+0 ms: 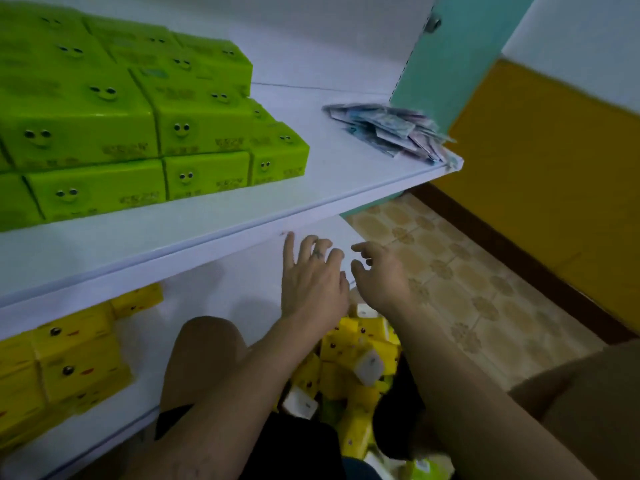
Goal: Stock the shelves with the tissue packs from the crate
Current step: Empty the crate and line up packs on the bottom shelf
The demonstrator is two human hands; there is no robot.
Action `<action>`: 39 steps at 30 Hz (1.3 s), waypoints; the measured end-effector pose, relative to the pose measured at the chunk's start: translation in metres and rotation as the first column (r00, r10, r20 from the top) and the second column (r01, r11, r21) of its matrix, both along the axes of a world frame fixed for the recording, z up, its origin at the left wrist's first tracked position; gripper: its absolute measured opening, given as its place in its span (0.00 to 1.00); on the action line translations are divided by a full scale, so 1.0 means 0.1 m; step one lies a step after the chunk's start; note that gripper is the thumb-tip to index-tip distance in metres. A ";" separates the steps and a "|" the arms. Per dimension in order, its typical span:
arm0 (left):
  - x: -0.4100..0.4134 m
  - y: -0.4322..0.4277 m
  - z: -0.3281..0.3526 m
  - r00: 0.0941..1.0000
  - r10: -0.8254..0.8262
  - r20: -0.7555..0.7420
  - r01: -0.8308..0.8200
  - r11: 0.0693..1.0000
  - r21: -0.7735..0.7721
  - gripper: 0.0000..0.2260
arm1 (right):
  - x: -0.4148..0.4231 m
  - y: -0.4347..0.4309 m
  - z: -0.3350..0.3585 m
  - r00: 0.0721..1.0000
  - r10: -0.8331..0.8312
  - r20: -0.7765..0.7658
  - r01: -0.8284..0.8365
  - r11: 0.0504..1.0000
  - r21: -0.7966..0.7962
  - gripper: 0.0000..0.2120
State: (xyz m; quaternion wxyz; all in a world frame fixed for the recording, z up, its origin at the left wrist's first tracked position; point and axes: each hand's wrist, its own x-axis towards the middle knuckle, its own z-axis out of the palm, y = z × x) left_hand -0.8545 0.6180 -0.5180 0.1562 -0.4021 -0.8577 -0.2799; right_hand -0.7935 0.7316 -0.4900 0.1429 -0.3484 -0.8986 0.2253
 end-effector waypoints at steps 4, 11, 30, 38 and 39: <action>0.29 0.13 -0.09 0.960 -0.155 0.232 0.186 0.976 -0.117 0.12 | 0.39 0.08 -0.11 0.993 -0.115 -0.011 0.113 0.983 -0.144 0.15; 0.87 0.60 -0.08 0.807 -0.323 0.494 0.457 0.872 -0.176 0.13 | 1.32 0.35 -0.10 0.952 -0.303 -0.045 0.273 0.905 -0.327 0.14; 1.16 1.37 -1.96 0.569 0.182 0.802 0.665 0.473 -0.578 0.13 | 1.80 0.70 -2.20 0.791 0.277 0.546 0.334 0.551 -0.764 0.22; 0.88 1.35 -2.83 0.429 0.442 0.788 0.261 0.774 -0.577 0.03 | 1.46 0.95 -3.03 0.854 0.043 0.519 0.395 0.594 -0.700 0.19; 0.86 1.30 -2.97 0.414 0.476 0.776 0.246 0.763 -0.598 0.02 | 1.43 0.95 -3.16 0.855 0.053 0.515 0.395 0.578 -0.715 0.15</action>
